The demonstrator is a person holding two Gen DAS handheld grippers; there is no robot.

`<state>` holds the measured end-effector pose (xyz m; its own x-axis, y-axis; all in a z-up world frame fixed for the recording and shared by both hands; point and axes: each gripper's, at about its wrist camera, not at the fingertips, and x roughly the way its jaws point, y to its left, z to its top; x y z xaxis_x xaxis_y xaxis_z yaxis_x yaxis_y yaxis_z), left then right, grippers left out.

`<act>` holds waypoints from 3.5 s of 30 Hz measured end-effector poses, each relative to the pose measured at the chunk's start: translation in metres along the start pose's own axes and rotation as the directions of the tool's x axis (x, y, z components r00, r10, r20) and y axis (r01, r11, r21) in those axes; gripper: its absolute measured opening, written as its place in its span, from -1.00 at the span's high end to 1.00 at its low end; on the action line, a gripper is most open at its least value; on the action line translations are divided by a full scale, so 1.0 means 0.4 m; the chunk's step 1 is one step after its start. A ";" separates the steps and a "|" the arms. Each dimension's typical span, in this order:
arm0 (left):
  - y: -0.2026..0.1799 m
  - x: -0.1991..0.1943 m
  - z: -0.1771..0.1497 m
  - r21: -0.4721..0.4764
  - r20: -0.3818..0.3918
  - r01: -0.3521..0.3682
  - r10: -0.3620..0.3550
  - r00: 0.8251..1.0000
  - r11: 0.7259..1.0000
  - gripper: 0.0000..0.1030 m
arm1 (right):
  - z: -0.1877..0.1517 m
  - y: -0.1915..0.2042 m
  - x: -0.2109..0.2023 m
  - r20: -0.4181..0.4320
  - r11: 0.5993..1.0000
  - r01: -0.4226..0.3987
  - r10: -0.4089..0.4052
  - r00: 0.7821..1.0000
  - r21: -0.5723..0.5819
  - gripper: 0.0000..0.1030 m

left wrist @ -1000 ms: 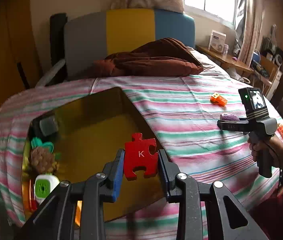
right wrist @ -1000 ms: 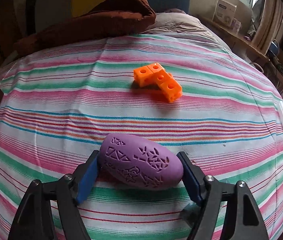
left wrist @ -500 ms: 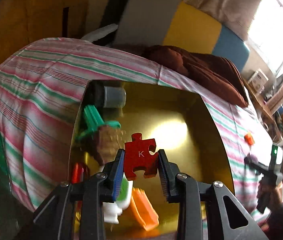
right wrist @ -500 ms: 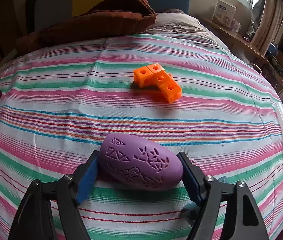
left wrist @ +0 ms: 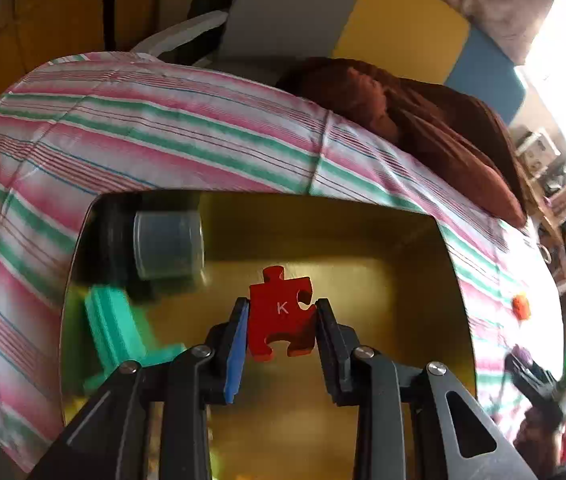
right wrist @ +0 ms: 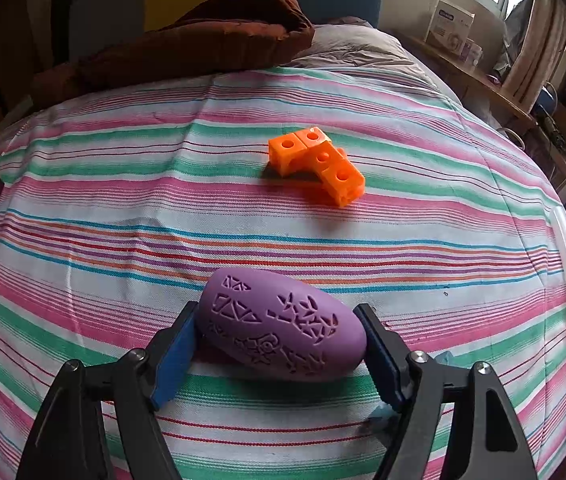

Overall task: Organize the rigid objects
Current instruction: 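Carry the red puzzle piece into the gold tray and open the left tool, then lift the purple egg-shaped soap off the bedspread with the right tool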

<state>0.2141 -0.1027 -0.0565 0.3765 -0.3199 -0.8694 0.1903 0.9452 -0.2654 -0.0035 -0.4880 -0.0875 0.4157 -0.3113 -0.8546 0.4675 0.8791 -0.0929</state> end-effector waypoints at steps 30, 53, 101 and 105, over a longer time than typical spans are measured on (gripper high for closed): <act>-0.072 -0.207 -0.149 0.181 0.276 -0.182 0.128 0.953 0.966 -0.06 | -0.007 0.003 -0.002 0.020 1.000 0.006 -0.006 1.000 -0.013 -0.49; -0.065 -0.323 -0.341 0.212 0.365 -0.278 0.188 0.912 0.937 -0.16 | -0.037 0.131 -0.040 0.047 0.983 -0.126 0.134 0.990 -0.136 -0.49; -0.096 -0.322 -0.440 0.299 0.343 -0.284 0.174 0.923 0.911 -0.16 | -0.053 0.145 -0.044 0.039 0.979 -0.089 0.098 0.994 -0.183 -0.48; -0.067 -0.328 -0.440 0.275 0.343 -0.268 0.166 0.925 0.923 -0.16 | -0.046 0.161 -0.049 0.025 0.979 -0.044 0.050 0.998 -0.198 -0.49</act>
<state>0.0002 -0.0744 -0.0086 0.6904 -0.1610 -0.7053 0.3240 0.9405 0.1025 0.0040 -0.4187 -0.0864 0.4576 -0.2757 -0.8453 0.2849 0.9461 -0.1544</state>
